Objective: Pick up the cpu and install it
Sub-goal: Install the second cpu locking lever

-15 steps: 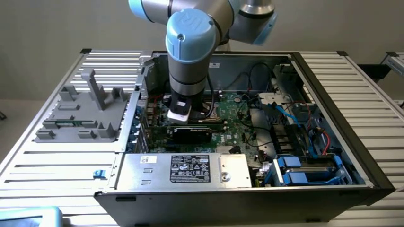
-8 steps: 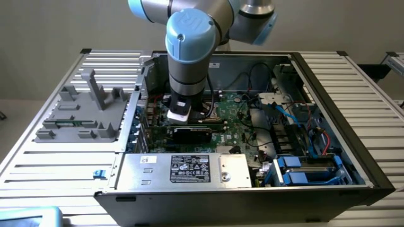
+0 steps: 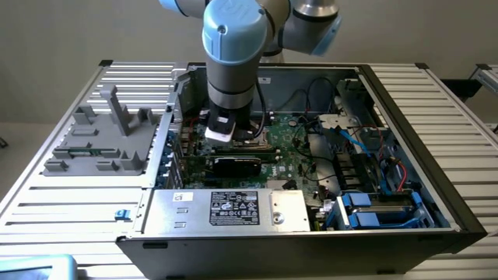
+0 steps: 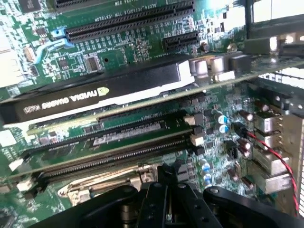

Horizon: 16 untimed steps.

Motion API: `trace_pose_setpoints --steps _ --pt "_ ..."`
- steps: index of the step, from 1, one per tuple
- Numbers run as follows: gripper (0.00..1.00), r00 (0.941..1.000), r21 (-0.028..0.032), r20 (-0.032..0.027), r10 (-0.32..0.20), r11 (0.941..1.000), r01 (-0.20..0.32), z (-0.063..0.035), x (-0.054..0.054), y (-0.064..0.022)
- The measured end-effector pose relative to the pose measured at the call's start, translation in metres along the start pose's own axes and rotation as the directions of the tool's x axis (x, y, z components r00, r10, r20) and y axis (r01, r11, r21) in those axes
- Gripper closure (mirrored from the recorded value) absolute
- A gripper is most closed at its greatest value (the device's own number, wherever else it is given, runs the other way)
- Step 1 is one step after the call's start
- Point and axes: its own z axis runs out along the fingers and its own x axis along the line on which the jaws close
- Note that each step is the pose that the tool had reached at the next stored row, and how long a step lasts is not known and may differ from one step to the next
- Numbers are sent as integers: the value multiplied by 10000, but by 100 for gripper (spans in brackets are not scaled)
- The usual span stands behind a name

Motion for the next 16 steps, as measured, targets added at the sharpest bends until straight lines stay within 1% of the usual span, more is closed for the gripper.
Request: trace_pose_setpoints --steps 6,10,12,14,16 --pt "89 10000 -7 -1 0 10000 0 -260 -18 -77" --pt "89 10000 -12 -1 0 10000 0 -435 4 -138" --pt "89 10000 -21 -4 0 10000 0 -507 25 -166" --pt "89 10000 -49 -10 1 10000 -1 -561 51 -190" --pt "89 10000 -116 -29 5 9999 -5 -605 73 -210"
